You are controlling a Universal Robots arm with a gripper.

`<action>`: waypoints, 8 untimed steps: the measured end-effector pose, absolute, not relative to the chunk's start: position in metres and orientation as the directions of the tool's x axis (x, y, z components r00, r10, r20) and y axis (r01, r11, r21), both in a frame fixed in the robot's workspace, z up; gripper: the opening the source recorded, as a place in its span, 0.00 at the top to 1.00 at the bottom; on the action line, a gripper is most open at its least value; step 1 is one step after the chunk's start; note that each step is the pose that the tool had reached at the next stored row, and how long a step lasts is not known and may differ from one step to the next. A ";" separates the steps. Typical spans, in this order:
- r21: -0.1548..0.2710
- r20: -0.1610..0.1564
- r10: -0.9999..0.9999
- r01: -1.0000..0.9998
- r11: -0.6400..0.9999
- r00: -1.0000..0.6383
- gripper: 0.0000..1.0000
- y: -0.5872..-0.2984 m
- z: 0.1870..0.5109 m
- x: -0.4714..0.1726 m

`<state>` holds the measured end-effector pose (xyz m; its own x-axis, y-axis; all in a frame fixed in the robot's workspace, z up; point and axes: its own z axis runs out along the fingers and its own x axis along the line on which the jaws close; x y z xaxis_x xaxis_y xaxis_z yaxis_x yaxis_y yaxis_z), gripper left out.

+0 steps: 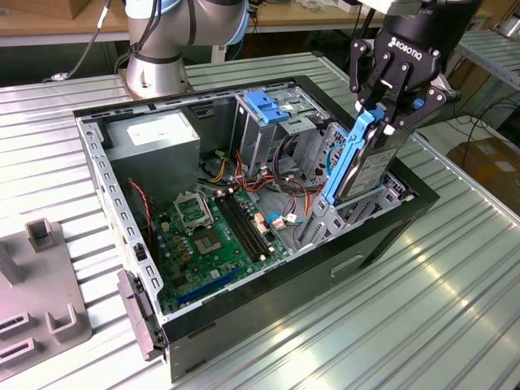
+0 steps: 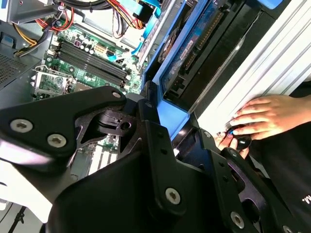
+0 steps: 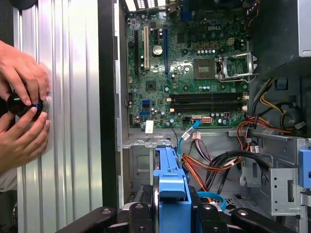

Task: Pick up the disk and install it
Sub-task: 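Insert the disk into the insertion slot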

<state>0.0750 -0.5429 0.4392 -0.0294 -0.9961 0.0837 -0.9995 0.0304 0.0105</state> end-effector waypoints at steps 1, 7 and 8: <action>0.010 0.084 -0.996 -0.999 0.030 -0.029 0.63 -0.543 0.439 0.075; 0.010 0.084 -0.996 -0.999 0.030 -0.029 0.63 -0.543 0.437 0.075; 0.010 0.084 -0.996 -0.999 0.030 -0.029 0.63 -0.543 0.437 0.075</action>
